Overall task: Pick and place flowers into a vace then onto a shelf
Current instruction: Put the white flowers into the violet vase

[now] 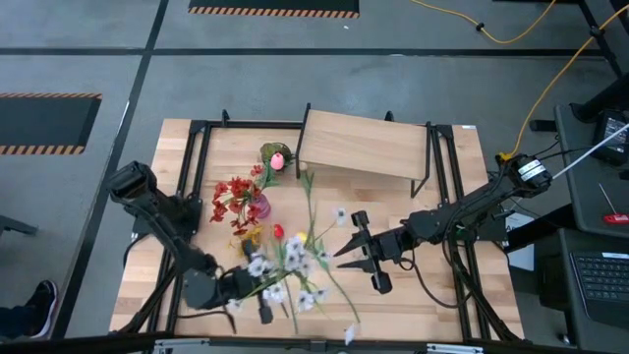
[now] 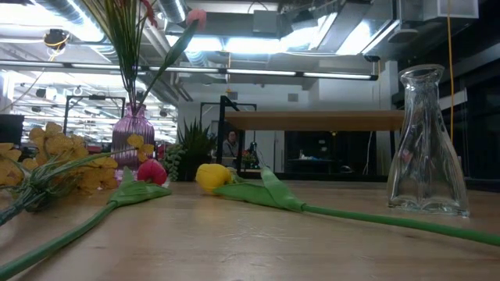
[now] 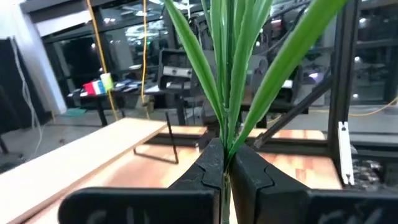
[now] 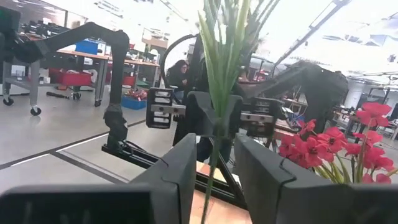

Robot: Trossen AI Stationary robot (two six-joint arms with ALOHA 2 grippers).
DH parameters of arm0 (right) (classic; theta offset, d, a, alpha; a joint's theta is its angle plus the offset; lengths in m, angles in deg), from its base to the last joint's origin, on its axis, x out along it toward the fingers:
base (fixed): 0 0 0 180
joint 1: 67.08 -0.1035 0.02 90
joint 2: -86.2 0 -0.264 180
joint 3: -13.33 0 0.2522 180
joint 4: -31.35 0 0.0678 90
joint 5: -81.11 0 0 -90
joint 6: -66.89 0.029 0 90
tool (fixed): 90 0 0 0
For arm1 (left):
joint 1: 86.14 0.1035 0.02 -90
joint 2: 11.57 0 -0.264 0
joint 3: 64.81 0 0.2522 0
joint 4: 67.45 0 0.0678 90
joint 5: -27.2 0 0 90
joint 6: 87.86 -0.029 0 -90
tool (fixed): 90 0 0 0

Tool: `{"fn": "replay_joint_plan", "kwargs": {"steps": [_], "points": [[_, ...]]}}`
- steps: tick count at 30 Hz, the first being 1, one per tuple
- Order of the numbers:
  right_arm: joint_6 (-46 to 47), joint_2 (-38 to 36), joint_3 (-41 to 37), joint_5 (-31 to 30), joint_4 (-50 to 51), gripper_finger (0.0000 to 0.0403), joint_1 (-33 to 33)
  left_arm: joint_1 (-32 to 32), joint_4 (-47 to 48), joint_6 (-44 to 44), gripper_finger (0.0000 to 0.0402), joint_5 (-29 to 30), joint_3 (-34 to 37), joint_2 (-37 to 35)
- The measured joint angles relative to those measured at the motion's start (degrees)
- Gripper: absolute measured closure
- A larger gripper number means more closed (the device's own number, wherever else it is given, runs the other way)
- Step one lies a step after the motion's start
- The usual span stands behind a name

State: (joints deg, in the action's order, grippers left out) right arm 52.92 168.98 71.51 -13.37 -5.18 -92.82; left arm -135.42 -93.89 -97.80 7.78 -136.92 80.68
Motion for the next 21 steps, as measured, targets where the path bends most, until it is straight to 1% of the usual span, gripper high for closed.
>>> {"fn": "replay_joint_plan", "kwargs": {"steps": [2,4,7,8,10,14,16,19,21], "points": [[-0.01,-0.02,0.02,-0.33,0.55,0.0298,-0.12,-2.80,0.71,1.48,0.0396,3.63,0.00,0.04],[0.00,-0.04,0.02,-0.37,2.30,0.0314,-0.12,-5.61,1.39,3.48,0.0396,8.78,0.00,0.04],[0.03,-0.04,0.02,-0.39,4.92,0.0357,-0.12,-8.97,6.66,9.85,0.0397,18.27,0.00,0.04],[0.24,-0.04,0.02,-0.39,5.69,0.0374,-0.12,-9.69,9.46,12.96,0.0397,19.28,0.00,0.04],[1.12,-0.04,0.02,-0.39,6.89,0.0394,-0.12,-10.40,15.33,19.03,0.0397,19.32,0.00,0.09],[1.77,-0.04,0.02,-0.41,7.31,0.0392,-0.12,-10.28,25.08,27.55,0.0397,19.36,0.00,0.38],[1.79,-0.04,0.02,-0.41,8.21,0.0398,-0.12,-9.58,28.77,31.00,0.0397,19.38,0.00,0.39],[1.91,-0.04,0.02,-0.41,9.72,0.0398,-0.12,-8.22,32.87,33.33,0.0397,19.42,0.00,0.39],[1.92,-0.04,0.02,-0.41,9.80,0.0396,-0.12,-7.24,33.90,33.96,0.0397,19.47,0.00,0.39]]}}
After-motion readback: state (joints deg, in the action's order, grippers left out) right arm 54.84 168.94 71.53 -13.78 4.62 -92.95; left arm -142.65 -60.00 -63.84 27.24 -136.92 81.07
